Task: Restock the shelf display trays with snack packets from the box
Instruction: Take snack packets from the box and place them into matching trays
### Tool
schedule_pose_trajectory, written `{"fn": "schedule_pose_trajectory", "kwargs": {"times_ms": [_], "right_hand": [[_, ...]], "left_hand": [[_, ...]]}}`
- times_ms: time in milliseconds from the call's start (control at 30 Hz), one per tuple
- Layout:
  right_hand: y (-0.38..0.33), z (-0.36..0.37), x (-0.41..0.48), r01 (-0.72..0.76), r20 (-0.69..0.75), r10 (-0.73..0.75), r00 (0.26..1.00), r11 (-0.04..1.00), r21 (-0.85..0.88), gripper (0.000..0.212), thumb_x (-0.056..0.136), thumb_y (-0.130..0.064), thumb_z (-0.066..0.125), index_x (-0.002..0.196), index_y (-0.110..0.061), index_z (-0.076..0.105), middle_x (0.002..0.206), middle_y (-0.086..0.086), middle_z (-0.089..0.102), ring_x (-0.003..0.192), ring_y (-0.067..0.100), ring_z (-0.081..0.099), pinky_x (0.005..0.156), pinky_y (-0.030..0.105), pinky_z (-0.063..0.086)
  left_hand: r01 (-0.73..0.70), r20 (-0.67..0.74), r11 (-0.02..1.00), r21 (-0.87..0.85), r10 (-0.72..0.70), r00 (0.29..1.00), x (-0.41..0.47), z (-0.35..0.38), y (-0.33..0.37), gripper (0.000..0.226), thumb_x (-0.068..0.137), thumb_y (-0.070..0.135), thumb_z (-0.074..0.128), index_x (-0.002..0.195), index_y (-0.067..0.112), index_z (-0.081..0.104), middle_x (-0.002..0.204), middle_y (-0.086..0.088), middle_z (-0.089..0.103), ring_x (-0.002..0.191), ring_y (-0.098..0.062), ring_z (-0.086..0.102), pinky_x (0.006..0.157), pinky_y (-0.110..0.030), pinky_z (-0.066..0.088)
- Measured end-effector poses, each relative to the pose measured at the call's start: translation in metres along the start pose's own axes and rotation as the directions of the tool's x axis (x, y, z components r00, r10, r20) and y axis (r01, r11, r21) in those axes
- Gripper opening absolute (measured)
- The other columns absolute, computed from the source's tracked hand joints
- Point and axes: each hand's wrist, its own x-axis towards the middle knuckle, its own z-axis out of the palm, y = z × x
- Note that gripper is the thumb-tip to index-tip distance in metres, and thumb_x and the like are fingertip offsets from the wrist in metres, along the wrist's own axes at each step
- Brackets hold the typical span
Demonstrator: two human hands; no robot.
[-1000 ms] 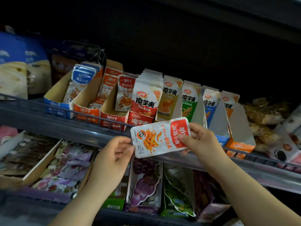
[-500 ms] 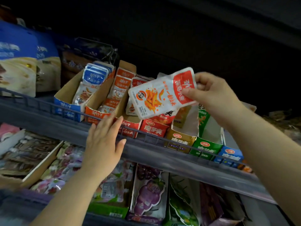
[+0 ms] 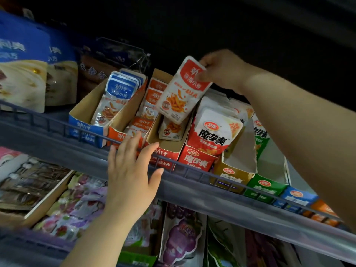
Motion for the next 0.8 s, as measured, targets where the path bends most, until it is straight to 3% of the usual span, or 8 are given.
{"fn": "schedule_pose_trajectory", "kwargs": {"times_ms": [133, 267, 367, 467, 600, 733, 800], "right_hand": [[0.003, 0.003, 0.014, -0.022, 0.099, 0.042, 0.994, 0.980, -0.196, 0.031, 0.089, -0.018, 0.056, 0.119, -0.010, 0.055, 0.111, 0.000, 0.055, 0.095, 0.009, 0.047, 0.081, 0.023, 0.038], [0.010, -0.004, 0.018, -0.075, 0.169, 0.122, 0.978, 0.963, -0.260, 0.041, 0.088, -0.022, 0.058, 0.127, -0.015, 0.049, 0.127, 0.004, 0.053, 0.107, 0.015, 0.049, 0.087, 0.026, 0.036], [0.010, -0.007, 0.018, -0.078, 0.197, 0.135, 0.971, 0.958, -0.276, 0.041, 0.087, -0.024, 0.059, 0.126, -0.016, 0.050, 0.118, 0.001, 0.053, 0.104, 0.013, 0.047, 0.088, 0.026, 0.036], [0.006, 0.000, 0.019, -0.055, 0.238, 0.117, 0.964, 0.966, -0.251, 0.024, 0.086, -0.023, 0.060, 0.109, -0.019, 0.058, 0.101, -0.004, 0.055, 0.097, 0.011, 0.049, 0.087, 0.026, 0.039], [0.000, 0.019, 0.027, -0.026, 0.279, 0.098, 0.955, 0.968, -0.250, 0.004, 0.085, -0.019, 0.061, 0.086, -0.020, 0.057, 0.088, -0.006, 0.056, 0.078, 0.007, 0.053, 0.069, 0.020, 0.042], [0.003, 0.036, 0.033, -0.059, 0.279, 0.120, 0.953, 0.974, -0.220, 0.022, 0.084, -0.011, 0.062, 0.106, -0.008, 0.062, 0.093, -0.001, 0.057, 0.086, 0.011, 0.053, 0.071, 0.020, 0.043], [0.005, 0.039, 0.035, -0.062, 0.301, 0.138, 0.944, 0.967, -0.249, 0.024, 0.084, -0.009, 0.061, 0.108, -0.004, 0.062, 0.080, -0.004, 0.056, 0.072, 0.007, 0.051, 0.058, 0.013, 0.042]], "left_hand": [[-0.017, -0.070, 1.000, 0.003, 0.017, 0.997, 0.004, 0.002, -0.004, 0.041, 0.075, 0.031, 0.069, 0.113, 0.016, 0.059, 0.126, -0.018, 0.055, 0.124, -0.039, 0.042, 0.099, -0.055, 0.018], [-0.044, -0.074, 0.999, 0.027, 0.046, 0.996, 0.006, 0.002, -0.006, 0.039, 0.078, 0.043, 0.041, 0.110, 0.024, 0.050, 0.115, -0.010, 0.061, 0.120, -0.036, 0.048, 0.099, -0.056, 0.017], [-0.060, -0.095, 0.998, 0.023, 0.062, 0.994, 0.008, 0.001, -0.008, 0.037, 0.077, 0.041, 0.039, 0.108, 0.024, 0.050, 0.112, -0.008, 0.062, 0.119, -0.034, 0.048, 0.100, -0.055, 0.018], [-0.078, -0.115, 0.997, 0.026, 0.080, 0.990, 0.008, 0.003, -0.010, 0.036, 0.076, 0.039, 0.047, 0.106, 0.022, 0.057, 0.108, -0.008, 0.063, 0.118, -0.034, 0.049, 0.099, -0.055, 0.019], [-0.088, -0.136, 0.996, 0.002, 0.088, 0.987, 0.008, 0.004, -0.013, 0.036, 0.077, 0.041, 0.037, 0.108, 0.026, 0.049, 0.110, -0.007, 0.062, 0.120, -0.025, 0.034, 0.099, -0.056, 0.016], [-0.100, -0.142, 0.995, -0.015, 0.097, 0.985, 0.008, 0.007, -0.017, 0.035, 0.077, 0.040, 0.037, 0.110, 0.029, 0.045, 0.111, -0.006, 0.061, 0.120, -0.023, 0.032, 0.099, -0.056, 0.016], [-0.104, -0.139, 0.994, -0.023, 0.100, 0.985, 0.008, 0.007, -0.018, 0.035, 0.077, 0.040, 0.037, 0.110, 0.029, 0.045, 0.112, -0.005, 0.061, 0.121, -0.022, 0.032, 0.099, -0.056, 0.017]]}}
